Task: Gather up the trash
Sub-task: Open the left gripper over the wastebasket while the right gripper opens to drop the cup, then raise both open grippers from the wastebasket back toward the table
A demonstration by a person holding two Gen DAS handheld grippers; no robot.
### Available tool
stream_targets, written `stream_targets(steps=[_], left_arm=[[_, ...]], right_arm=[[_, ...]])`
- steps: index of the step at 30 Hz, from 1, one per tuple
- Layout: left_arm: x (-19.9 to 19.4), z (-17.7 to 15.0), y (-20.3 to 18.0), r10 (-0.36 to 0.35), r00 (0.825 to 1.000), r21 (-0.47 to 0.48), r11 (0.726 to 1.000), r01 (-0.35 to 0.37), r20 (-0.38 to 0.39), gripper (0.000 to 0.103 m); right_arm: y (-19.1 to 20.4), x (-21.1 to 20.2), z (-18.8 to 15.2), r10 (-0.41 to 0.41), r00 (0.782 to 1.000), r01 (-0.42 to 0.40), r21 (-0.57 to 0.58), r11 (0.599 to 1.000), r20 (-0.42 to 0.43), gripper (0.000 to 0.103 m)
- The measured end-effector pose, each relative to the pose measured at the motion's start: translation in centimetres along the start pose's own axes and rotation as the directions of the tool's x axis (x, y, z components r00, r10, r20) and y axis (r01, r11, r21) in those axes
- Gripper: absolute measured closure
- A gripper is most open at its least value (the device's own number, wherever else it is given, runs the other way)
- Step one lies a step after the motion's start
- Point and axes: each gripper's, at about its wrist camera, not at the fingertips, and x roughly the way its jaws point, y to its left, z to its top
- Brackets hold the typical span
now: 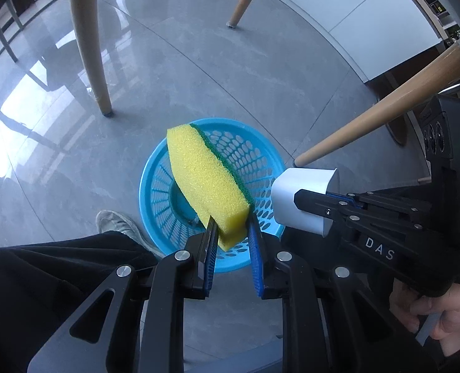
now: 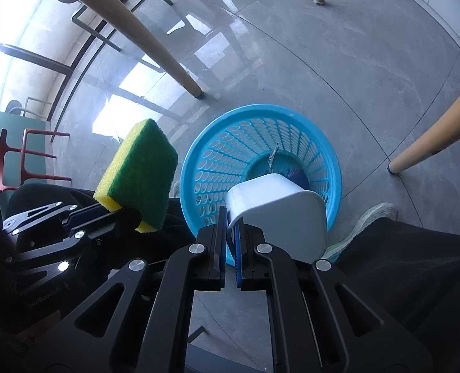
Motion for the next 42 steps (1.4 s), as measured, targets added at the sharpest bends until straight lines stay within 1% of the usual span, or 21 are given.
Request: stream_targets(steps=[1, 3, 4, 5, 6, 9, 13, 16, 21, 23, 25, 27, 30, 34, 38, 40, 42], left_arm=[[0.0, 0.0, 0.0, -0.006, 1.0, -0.001, 1.0, 0.006, -0.001, 0.083], [0.1, 0.2, 0.2, -0.001, 1.0, -0.008, 1.0, 0.001, -0.004, 0.079], [0.1, 0.3, 0.2, 0.006, 1.0, -0.011, 1.0, -0.007, -0.003, 0.077], [0.1, 0.4, 0.3, 0.002, 1.0, -0.016, 1.0, -0.002, -0.001, 0.074], [0.0, 0.4, 0.3, -0.002, 1.0, -0.023, 1.0, 0.002, 0.006, 0.073], [-0.6, 0.4, 0.4, 0.018, 0.999, -0.034, 0.999, -0.017, 0.038, 0.073], [-1.0, 0.2, 0.7, 0.028, 0.998, -0.055, 0.998, -0.025, 0.052, 0.073], [-1.3, -0.1, 0.7, 0.036, 0.998, -0.054, 0.998, -0.033, 0.06, 0.073], [-2.9, -1.0, 0.5, 0.069, 0.994, -0.041, 0.997, -0.066, 0.086, 0.073], [-3.7, -1.4, 0.5, 0.067, 0.993, -0.041, 0.997, -0.063, 0.097, 0.071], [-4.6, -1.9, 0.4, 0.068, 0.991, -0.034, 0.997, -0.064, 0.115, 0.069], [-5.5, -2.5, -0.1, 0.082, 0.987, -0.007, 0.997, -0.082, 0.141, 0.069], [-6.8, -3.4, -0.9, 0.109, 0.977, 0.034, 0.993, -0.117, 0.184, 0.067], [-8.1, -4.3, -1.2, 0.104, 0.972, 0.05, 0.992, -0.117, 0.21, 0.064], [-9.4, -5.1, -1.3, 0.1, 0.967, 0.062, 0.991, -0.117, 0.234, 0.062], [-10.2, -5.7, -1.7, 0.115, 0.958, 0.074, 0.988, -0.138, 0.264, 0.062], [-11.1, -6.4, -1.9, 0.139, 0.944, 0.082, 0.982, -0.17, 0.299, 0.062]], right_arm=[[-0.3, 0.2, 0.1, 0.002, 1.0, -0.002, 0.013, 1.0, -0.009, 0.099], [-0.6, 0.6, 0.2, -0.025, 0.999, 0.026, 0.032, 0.999, -0.024, 0.095], [-0.7, 0.7, 0.2, -0.024, 0.999, 0.026, 0.042, 0.999, -0.031, 0.086], [-0.9, 0.7, 0.3, -0.017, 0.999, 0.019, 0.049, 0.999, -0.032, 0.073], [-1.0, 0.6, 0.3, -0.019, 0.999, 0.02, 0.051, 0.998, -0.027, 0.069], [-1.3, 0.5, 0.3, -0.028, 0.999, 0.029, 0.059, 0.998, -0.02, 0.069], [-1.7, 0.0, 0.0, -0.048, 0.999, 0.049, 0.074, 0.996, -0.02, 0.067], [-1.4, -0.9, -0.5, -0.071, 0.997, 0.071, 0.058, 0.996, -0.004, 0.063], [-0.8, -2.7, -1.7, -0.099, 0.995, 0.098, 0.031, 0.995, 0.011, 0.059], [-0.4, -3.7, -2.3, -0.106, 0.994, 0.105, 0.014, 0.994, 0.025, 0.058], [0.0, -5.0, -2.9, -0.107, 0.993, 0.108, -0.001, 0.994, 0.039, 0.054], [0.4, -6.6, -3.8, -0.097, 0.993, 0.099, -0.03, 0.995, 0.067, 0.048], [0.5, -8.6, -5.0, -0.088, 0.991, 0.093, -0.043, 0.995, 0.101, 0.048], [0.4, -10.7, -6.3, -0.084, 0.988, 0.09, -0.043, 0.995, 0.132, 0.047], [0.4, -12.5, -7.5, -0.078, 0.984, 0.088, -0.057, 0.994, 0.163, 0.042], [0.6, -13.3, -8.1, -0.076, 0.981, 0.089, -0.069, 0.994, 0.181, 0.041], [0.8, -14.3, -8.9, -0.073, 0.976, 0.092, -0.085, 0.992, 0.206, 0.035]])
